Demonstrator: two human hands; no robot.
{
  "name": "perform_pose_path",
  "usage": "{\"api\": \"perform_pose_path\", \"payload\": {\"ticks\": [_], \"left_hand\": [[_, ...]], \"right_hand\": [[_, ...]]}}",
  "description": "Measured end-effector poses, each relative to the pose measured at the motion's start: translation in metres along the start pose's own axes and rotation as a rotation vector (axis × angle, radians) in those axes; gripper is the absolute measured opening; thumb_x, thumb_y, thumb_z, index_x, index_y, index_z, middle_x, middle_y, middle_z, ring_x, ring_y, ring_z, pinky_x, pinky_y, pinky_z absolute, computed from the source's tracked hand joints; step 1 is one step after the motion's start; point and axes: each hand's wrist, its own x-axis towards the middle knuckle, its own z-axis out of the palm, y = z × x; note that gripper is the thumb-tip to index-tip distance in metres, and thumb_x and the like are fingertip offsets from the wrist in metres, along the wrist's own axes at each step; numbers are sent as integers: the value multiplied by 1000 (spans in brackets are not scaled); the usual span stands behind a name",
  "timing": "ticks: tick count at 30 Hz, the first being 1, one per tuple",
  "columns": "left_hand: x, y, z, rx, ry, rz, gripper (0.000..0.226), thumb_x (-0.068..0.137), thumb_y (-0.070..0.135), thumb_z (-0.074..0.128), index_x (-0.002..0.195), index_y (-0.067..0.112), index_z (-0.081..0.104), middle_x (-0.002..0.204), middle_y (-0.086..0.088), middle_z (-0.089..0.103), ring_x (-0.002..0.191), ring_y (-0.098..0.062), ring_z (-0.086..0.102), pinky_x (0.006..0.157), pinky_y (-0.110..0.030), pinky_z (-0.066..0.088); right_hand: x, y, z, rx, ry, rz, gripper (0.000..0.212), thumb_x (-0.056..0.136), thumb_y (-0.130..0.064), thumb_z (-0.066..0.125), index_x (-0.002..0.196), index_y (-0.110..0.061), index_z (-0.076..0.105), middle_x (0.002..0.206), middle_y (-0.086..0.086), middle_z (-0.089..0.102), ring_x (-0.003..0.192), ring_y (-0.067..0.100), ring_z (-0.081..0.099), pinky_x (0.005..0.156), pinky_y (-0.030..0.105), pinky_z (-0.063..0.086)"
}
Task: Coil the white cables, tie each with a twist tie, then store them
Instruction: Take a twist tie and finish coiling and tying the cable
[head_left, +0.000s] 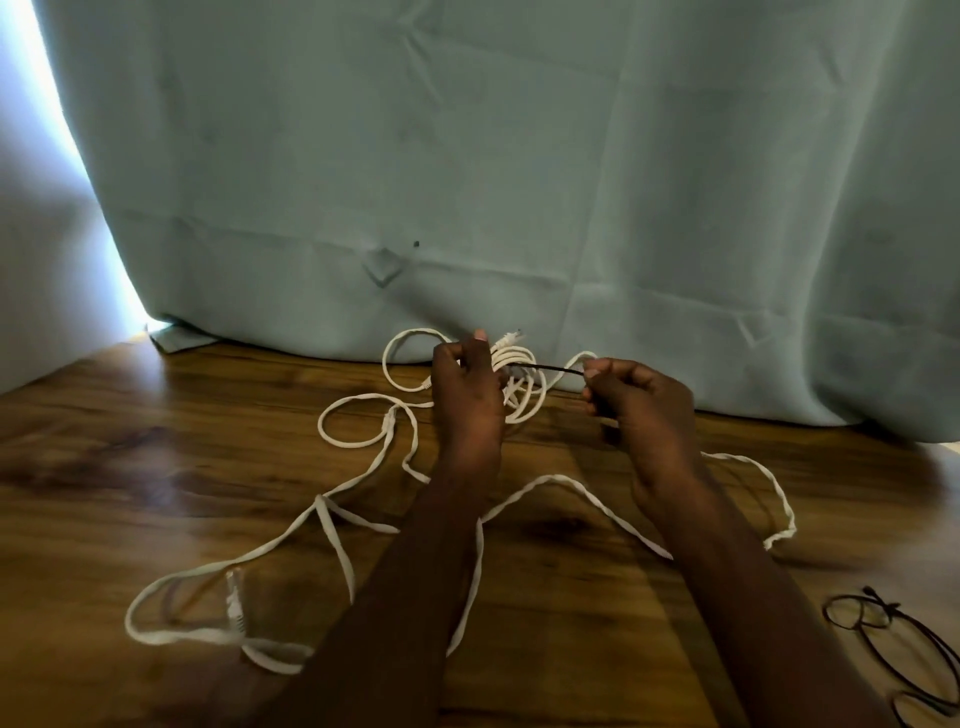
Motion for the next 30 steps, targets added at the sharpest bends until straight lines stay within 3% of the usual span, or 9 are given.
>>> {"api": "perform_pose_path", "payload": {"ticks": [3, 7, 12, 17, 19, 21, 23, 25, 30], "left_hand": [[-5, 2, 2, -19, -32, -39, 35, 106, 38, 55, 118, 5, 57, 95, -10, 63, 61, -6, 60, 47, -16, 45], [-10, 4, 5, -48, -67, -76, 35, 103, 35, 60, 125, 8, 56, 110, -14, 67, 72, -11, 63, 52, -17, 48], [-17, 2, 8, -7, -149, -102, 41, 99, 42, 66, 129, 19, 52, 125, -9, 65, 98, -23, 71, 74, -33, 59], [-21, 6, 9, -17, -251, 21, 43, 101, 40, 63, 141, 37, 49, 133, -5, 61, 104, -20, 71, 69, -28, 59], [-24, 8, 10, -11, -301, 57, 35, 102, 37, 62, 136, 34, 56, 125, -3, 65, 99, -19, 72, 67, -26, 59], [-29, 10, 12, 11, -297, 33, 28, 103, 37, 60, 126, 21, 61, 105, -2, 69, 85, -14, 70, 62, -22, 57], [-30, 8, 13, 43, -252, 17, 34, 104, 45, 56, 117, 14, 61, 94, -3, 69, 78, -12, 67, 60, -21, 55], [-29, 7, 14, 59, -231, 25, 41, 106, 48, 48, 107, 9, 62, 88, -7, 67, 75, -13, 65, 56, -22, 52], [-28, 4, 17, 87, -260, -1, 34, 106, 39, 55, 84, 14, 60, 69, -4, 62, 55, -10, 57, 49, -24, 43]], "right_hand": [[5, 11, -6, -302, 89, -172, 16, 92, -13, 73, 89, -27, 79, 84, -4, 77, 79, 12, 72, 77, 33, 60], [1, 16, 2, -349, 30, -235, 15, 89, -17, 80, 85, -32, 80, 83, -9, 78, 81, 13, 74, 86, 46, 62], [-8, 20, 16, -485, 34, -402, 14, 83, -23, 85, 96, -25, 83, 83, -13, 77, 73, 1, 72, 75, 36, 62], [-11, 24, 22, -590, 151, -451, 14, 83, -24, 86, 92, -20, 77, 81, -9, 73, 72, 3, 67, 63, 16, 47], [-13, 23, 21, -574, 142, -442, 7, 85, -20, 84, 91, -20, 79, 81, -10, 74, 72, 2, 67, 64, 16, 49], [-14, 19, 20, -469, 77, -404, 12, 89, -12, 78, 95, -21, 83, 86, -12, 77, 76, -1, 70, 70, 18, 57], [-15, 17, 20, -362, 5, -346, 21, 93, -3, 71, 101, -19, 82, 91, -10, 78, 80, -3, 72, 68, 13, 56], [-14, 17, 24, -290, -7, -297, 23, 95, 0, 67, 104, -17, 80, 93, -7, 79, 83, 1, 74, 72, 20, 59], [-13, 23, 31, -134, 225, -148, 17, 88, -5, 76, 99, -16, 72, 86, 0, 78, 78, 12, 76, 72, 32, 62]]}}
